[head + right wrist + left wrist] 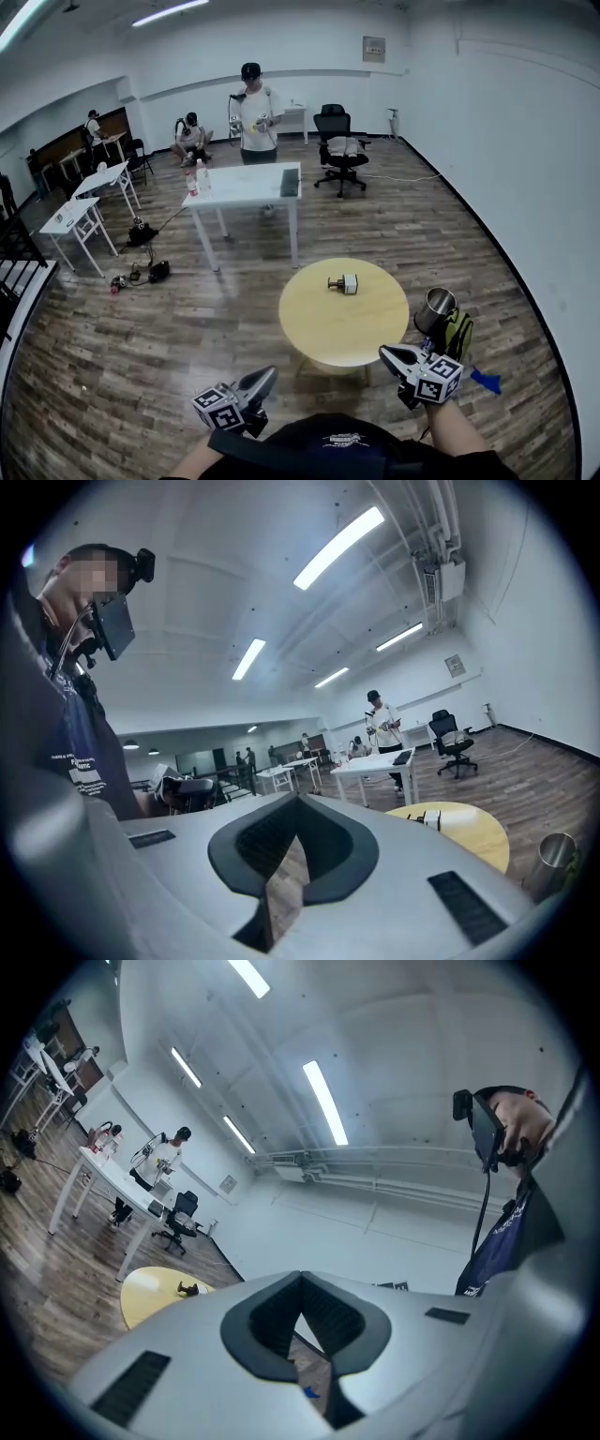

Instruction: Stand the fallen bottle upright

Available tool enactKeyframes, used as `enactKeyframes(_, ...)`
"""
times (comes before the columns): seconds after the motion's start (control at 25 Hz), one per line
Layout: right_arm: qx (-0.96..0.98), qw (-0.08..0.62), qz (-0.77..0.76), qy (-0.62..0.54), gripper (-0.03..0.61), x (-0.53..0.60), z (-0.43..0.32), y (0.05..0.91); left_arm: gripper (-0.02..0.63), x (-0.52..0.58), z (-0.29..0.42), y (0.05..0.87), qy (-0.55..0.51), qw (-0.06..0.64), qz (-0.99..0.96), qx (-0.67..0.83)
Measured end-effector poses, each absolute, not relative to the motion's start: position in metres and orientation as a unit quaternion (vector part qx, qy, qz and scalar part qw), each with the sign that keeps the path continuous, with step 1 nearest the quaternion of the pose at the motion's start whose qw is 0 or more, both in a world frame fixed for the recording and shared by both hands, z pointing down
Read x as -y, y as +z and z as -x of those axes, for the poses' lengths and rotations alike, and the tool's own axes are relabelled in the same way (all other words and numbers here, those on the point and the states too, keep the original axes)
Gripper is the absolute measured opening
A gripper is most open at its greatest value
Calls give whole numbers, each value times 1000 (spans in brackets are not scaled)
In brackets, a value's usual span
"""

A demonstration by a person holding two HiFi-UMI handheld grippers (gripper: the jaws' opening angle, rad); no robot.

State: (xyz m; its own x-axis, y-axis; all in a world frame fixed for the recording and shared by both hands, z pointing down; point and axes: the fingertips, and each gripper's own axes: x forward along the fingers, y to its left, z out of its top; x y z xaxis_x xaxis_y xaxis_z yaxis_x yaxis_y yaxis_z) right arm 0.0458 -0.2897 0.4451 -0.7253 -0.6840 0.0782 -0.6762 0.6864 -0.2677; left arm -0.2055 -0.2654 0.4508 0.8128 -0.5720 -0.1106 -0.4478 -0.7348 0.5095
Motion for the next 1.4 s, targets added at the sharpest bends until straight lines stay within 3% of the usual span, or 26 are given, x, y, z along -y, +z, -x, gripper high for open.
enactKeyframes(0.16, -919, 20, 368, -140, 9, 327, -61, 447, 29, 300, 198, 463, -122, 235, -921, 285)
enactKeyframes(0.92, -957, 8, 253, -142, 9, 603, -198, 463, 30, 496, 20, 451, -148, 242, -880, 381)
enactKeyframes(1.12, -957, -17, 250, -145, 9, 655, -197, 491, 31, 535, 19, 468, -133, 252, -871, 399)
enactKeyframes(1.4, -951, -78, 279, -111, 9, 717, -140, 524, 31, 599, 75, 498, -133, 270, -878, 372)
